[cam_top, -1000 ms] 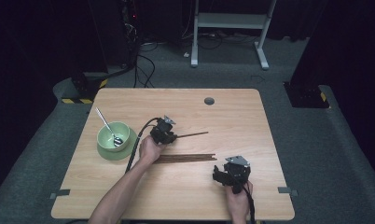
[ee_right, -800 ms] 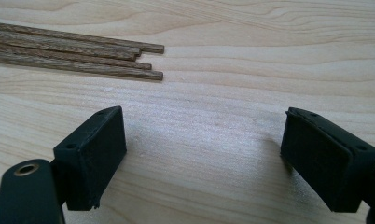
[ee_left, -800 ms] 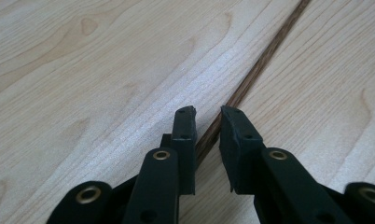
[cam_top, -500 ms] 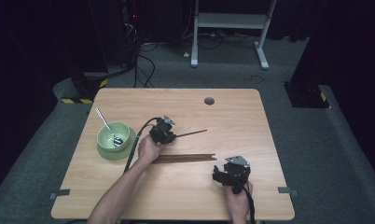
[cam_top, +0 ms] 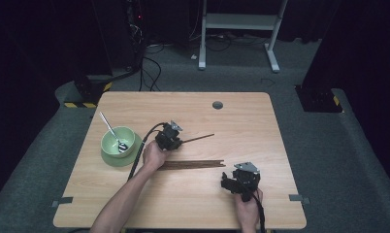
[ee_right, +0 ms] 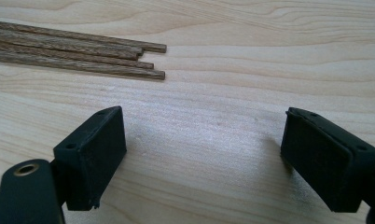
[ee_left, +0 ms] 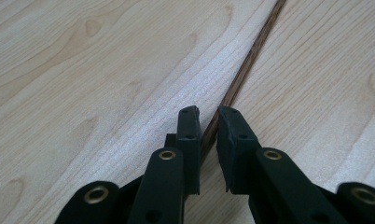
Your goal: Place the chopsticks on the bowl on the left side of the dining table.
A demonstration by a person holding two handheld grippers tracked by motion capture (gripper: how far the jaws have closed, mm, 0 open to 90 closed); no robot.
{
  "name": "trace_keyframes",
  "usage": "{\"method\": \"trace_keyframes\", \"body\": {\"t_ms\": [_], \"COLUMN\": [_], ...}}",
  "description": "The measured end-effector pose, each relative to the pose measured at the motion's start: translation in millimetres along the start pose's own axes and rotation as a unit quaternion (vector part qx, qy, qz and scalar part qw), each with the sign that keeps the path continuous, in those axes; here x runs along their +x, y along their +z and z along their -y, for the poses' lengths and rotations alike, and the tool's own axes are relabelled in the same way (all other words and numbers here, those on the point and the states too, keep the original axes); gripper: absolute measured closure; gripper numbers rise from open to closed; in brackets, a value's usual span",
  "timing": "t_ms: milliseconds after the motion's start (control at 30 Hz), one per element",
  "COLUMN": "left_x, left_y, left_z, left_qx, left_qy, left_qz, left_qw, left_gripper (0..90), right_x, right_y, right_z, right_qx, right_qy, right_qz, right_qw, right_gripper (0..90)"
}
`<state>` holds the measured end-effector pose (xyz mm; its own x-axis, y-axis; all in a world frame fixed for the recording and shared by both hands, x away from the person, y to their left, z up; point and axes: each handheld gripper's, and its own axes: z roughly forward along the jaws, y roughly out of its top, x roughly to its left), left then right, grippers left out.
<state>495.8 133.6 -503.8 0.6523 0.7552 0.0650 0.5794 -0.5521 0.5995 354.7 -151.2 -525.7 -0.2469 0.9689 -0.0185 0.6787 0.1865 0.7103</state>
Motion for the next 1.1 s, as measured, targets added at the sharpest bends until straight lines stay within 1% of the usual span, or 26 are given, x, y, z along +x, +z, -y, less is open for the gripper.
{"method": "trace_keyframes", "body": {"t_ms": [67, 267, 400, 433, 500, 667, 700, 800, 933, 1033, 1100], "left_x": [0.3, -0.5, 1.3, 0.7, 0.9, 6.1, 7.4, 8.8, 11.7, 14.3, 14.8], "left_y": [-0.3, -3.7, -4.3, -4.2, -4.1, -5.8, -5.9, -5.8, -6.7, -6.7, -6.8], "left_z": [0.4, 3.0, 3.8, 3.6, 3.8, 6.7, 7.9, 8.2, 10.0, 10.9, 10.6], "left_qx": [0.000, 0.007, 0.009, 0.010, 0.009, 0.010, 0.007, 0.006, 0.005, 0.002, 0.003], "left_qy": [-0.002, 0.007, 0.007, 0.013, 0.013, 0.006, 0.003, 0.004, -0.001, -0.014, -0.014], "left_qz": [0.001, -0.003, -0.005, -0.011, -0.013, -0.015, -0.015, -0.019, -0.018, -0.012, -0.011], "left_qw": [1.0000, 0.9999, 0.9999, 0.9998, 0.9998, 0.9998, 0.9999, 0.9998, 0.9998, 0.9998, 0.9998], "left_gripper": [79.4, 81.0, 81.6, 81.9, 83.0, 84.4, 84.4, 84.4, 84.5, 84.4, 84.4], "right_x": [0.0, 0.0, 0.0, 0.0, 0.0, 0.0, 0.0, 0.0, 0.0, 0.0, 0.1], "right_y": [0.0, 0.0, -0.1, -0.1, -0.1, -0.1, -0.1, -0.1, 0.0, -0.1, -0.1], "right_z": [0.0, 0.0, 0.1, 0.0, 0.1, 0.1, 0.1, 0.0, 0.0, 0.1, 0.0], "right_qx": [0.000, 0.000, 0.000, 0.000, 0.000, 0.000, 0.000, 0.000, 0.000, 0.000, 0.000], "right_qy": [0.000, 0.000, 0.000, 0.000, 0.000, 0.000, 0.000, 0.000, 0.000, 0.000, 0.000], "right_qz": [0.000, 0.000, 0.000, 0.000, 0.000, 0.000, 0.000, 0.000, 0.000, 0.000, 0.000], "right_qw": [1.0000, 1.0000, 1.0000, 1.0000, 1.0000, 1.0000, 1.0000, 1.0000, 1.0000, 1.0000, 1.0000], "right_gripper": [13.6, 13.6, 13.6, 13.6, 13.6, 13.6, 13.6, 13.6, 13.6, 13.6, 13.6]}}
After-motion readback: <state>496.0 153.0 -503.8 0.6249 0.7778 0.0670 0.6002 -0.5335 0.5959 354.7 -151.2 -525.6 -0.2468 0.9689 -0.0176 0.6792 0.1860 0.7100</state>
